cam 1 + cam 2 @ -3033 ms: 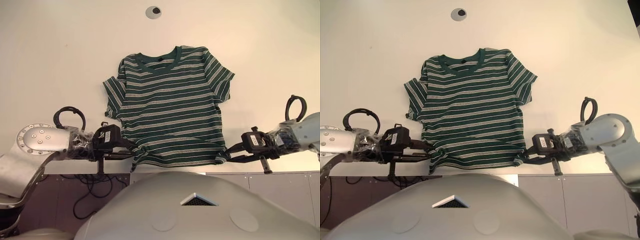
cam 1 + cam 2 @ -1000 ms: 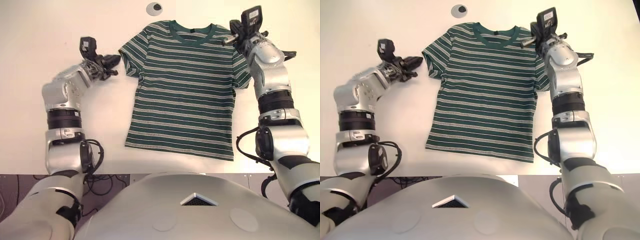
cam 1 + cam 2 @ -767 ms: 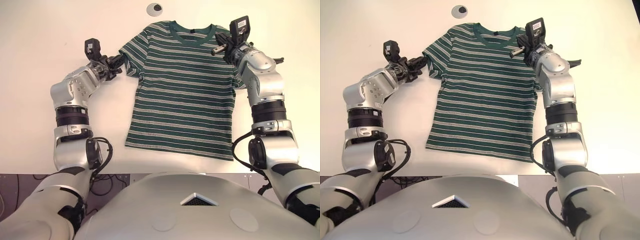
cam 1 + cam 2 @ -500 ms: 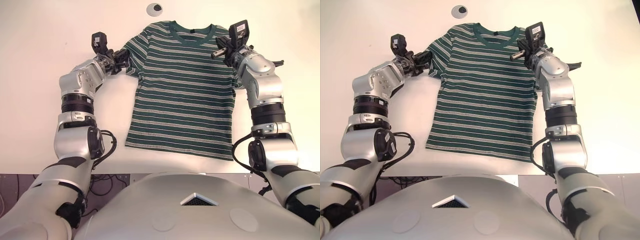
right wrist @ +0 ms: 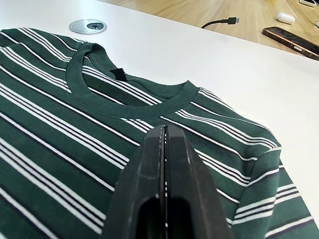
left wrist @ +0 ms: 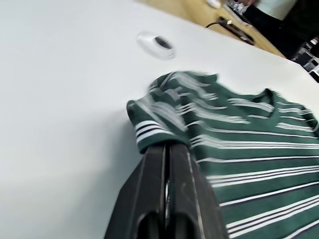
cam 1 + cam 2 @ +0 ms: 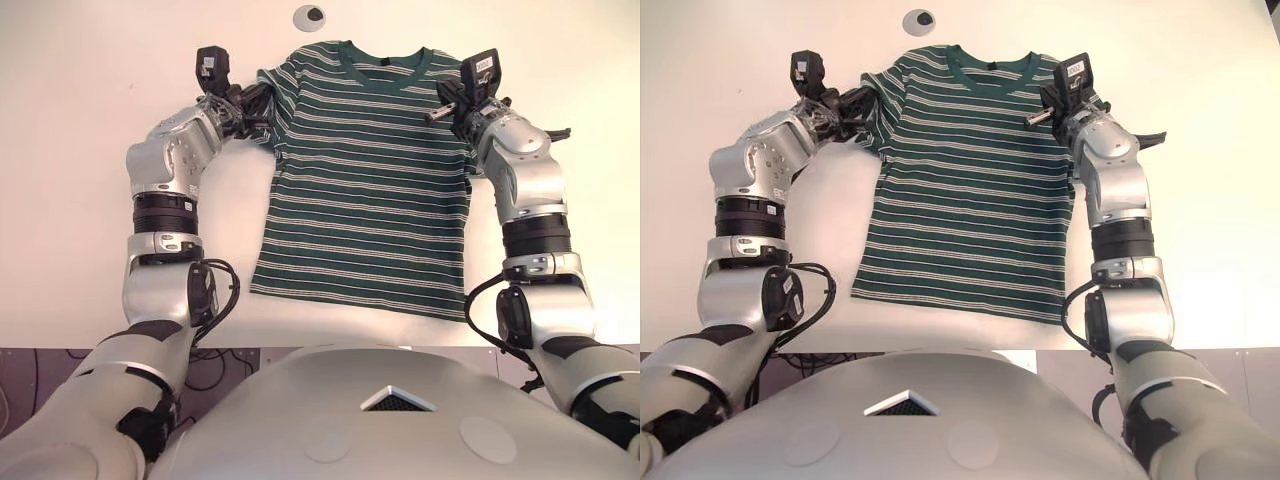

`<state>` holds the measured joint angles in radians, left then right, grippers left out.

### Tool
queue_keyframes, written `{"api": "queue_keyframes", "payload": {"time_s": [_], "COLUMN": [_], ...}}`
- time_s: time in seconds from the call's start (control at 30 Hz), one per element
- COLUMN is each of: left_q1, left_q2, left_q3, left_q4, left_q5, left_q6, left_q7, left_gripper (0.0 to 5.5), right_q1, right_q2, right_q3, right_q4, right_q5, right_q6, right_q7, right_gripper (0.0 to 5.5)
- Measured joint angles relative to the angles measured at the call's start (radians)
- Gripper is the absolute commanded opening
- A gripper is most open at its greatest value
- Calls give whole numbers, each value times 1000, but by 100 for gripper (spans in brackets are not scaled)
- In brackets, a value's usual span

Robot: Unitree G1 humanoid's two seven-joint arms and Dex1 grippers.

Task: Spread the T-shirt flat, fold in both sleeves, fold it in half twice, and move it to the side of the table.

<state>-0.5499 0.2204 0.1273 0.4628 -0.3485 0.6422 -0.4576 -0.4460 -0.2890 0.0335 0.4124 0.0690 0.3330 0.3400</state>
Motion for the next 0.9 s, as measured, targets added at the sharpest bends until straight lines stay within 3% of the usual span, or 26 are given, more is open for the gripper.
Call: {"api": "queue_keyframes", "payload": {"time_s": [0.2,0.4,0.57,0.73,0.9], "left_q1": [-10,-7,58,116,118], "left_q2": [-81,-146,-140,-95,-50], "left_q3": [-46,-119,-134,-85,-44], "left_q4": [-50,-2,-120,-304,-363], "left_q5": [5,49,58,14,5], "left_q6": [48,57,-35,-42,-34], "left_q7": [49,70,22,-6,-1], "left_gripper": [22,98,102,102,102], "right_q1": [9,7,25,105,120], "right_q2": [-3,-41,-145,-169,-201], "right_q3": [-11,-167,-224,-217,-210], "right_q4": [3,53,18,-6,-2], "right_q5": [-2,53,73,79,80], "right_q6": [18,97,169,239,244], "right_q7": [-22,-91,-52,24,74], "right_gripper": [0,93,172,172,92]}}
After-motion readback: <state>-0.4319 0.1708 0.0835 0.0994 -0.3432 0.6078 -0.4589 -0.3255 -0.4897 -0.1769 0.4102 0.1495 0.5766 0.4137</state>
